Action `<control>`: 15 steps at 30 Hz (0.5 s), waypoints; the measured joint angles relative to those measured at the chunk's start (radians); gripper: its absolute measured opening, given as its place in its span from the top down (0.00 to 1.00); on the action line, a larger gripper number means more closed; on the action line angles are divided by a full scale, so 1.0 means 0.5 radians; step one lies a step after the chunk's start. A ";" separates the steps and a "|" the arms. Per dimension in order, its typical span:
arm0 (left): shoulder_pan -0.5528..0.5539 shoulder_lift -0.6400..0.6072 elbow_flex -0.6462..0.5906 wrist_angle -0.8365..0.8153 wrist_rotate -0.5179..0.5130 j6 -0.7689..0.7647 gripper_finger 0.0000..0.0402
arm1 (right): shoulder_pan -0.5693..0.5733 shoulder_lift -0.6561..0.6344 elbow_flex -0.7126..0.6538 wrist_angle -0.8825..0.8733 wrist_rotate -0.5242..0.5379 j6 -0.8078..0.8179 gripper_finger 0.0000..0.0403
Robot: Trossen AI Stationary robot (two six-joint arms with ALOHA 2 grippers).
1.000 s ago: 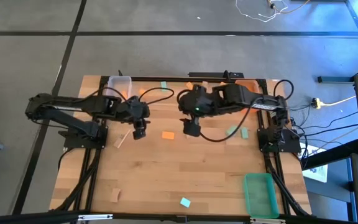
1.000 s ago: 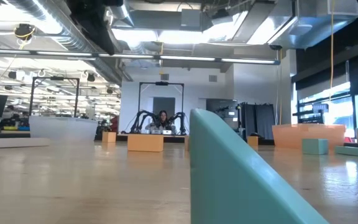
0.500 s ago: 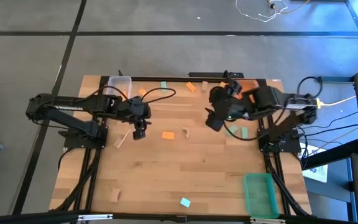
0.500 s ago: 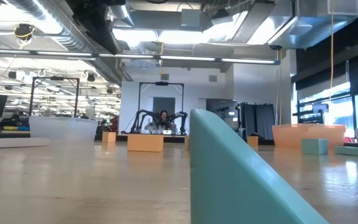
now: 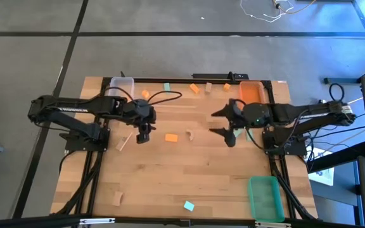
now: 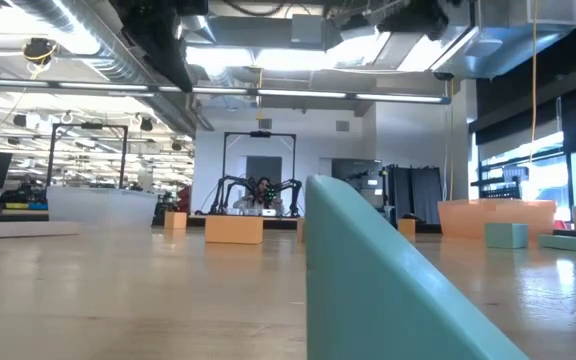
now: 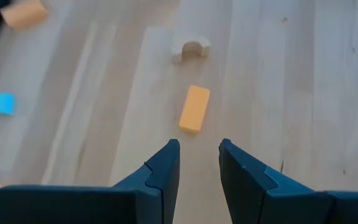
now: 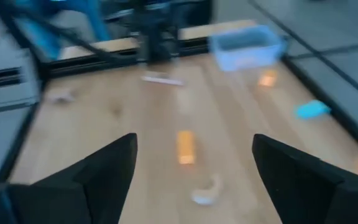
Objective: Sort & place blocks by color
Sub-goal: Put the orange block into the transparent bin
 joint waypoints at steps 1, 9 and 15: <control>0.017 0.023 0.000 0.010 0.031 0.000 0.75 | -0.012 -0.015 -0.085 0.089 -0.068 -0.016 0.21; 0.080 0.173 0.000 0.170 0.183 0.115 0.75 | -0.036 -0.029 -0.417 0.423 -0.144 -0.163 0.21; 0.080 0.212 0.002 0.232 0.210 0.210 0.75 | -0.035 -0.029 -0.466 0.412 -0.147 -0.148 0.21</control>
